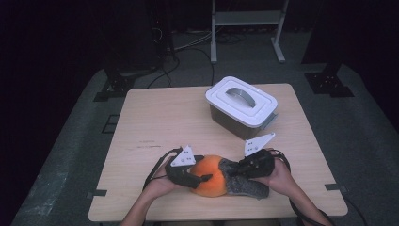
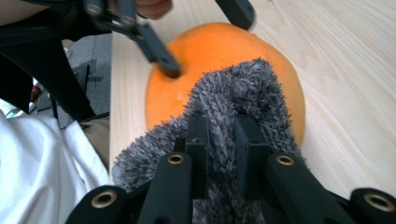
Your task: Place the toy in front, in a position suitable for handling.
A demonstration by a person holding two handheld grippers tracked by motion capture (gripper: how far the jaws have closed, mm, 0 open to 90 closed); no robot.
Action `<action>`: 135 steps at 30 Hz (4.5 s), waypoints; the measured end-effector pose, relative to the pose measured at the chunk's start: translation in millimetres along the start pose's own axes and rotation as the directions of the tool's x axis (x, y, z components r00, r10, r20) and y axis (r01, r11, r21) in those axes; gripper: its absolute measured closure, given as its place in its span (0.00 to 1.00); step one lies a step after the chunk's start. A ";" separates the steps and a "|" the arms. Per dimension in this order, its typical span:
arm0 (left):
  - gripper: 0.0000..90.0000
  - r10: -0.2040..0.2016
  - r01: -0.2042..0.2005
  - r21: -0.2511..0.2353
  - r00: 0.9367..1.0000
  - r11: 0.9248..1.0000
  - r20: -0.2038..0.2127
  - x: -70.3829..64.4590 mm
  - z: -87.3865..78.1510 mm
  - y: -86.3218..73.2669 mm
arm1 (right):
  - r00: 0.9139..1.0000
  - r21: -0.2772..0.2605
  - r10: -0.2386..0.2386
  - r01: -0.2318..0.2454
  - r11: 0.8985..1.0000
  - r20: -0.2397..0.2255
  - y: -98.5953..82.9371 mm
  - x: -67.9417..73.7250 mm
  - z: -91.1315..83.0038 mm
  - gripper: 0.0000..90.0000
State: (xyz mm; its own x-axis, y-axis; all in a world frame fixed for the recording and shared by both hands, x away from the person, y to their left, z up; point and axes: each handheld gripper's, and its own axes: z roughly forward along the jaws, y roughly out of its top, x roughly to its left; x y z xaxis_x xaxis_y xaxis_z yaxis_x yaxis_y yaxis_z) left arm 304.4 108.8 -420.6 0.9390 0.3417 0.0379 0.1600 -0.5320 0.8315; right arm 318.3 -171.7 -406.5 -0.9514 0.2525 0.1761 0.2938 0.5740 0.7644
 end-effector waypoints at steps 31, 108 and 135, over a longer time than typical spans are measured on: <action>0.41 -0.027 0.027 0.017 1.000 0.999 -0.005 -9.5 5.9 7.9 | 0.995 0.020 -0.024 0.022 1.000 0.097 -1.9 -5.5 -3.6 0.86; 0.43 0.019 -0.019 -0.002 1.000 1.000 0.005 -9.8 3.6 6.2 | 0.994 -0.009 0.041 -0.041 0.999 0.103 -12.8 -20.3 -20.8 0.86; 0.51 -0.022 0.022 -0.063 1.000 0.998 0.001 -13.4 4.6 15.9 | 0.994 -0.038 -0.023 0.027 0.999 0.107 0.9 -5.1 -32.1 0.87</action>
State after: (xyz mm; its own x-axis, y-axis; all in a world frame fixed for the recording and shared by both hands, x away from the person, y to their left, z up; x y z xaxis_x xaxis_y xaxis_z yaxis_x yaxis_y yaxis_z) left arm 295.7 92.2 -410.4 0.9357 0.3524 0.0187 0.1612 -0.4741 0.8656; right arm 320.4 -197.5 -386.8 -0.9425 0.3216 0.0912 0.2644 0.5502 0.7921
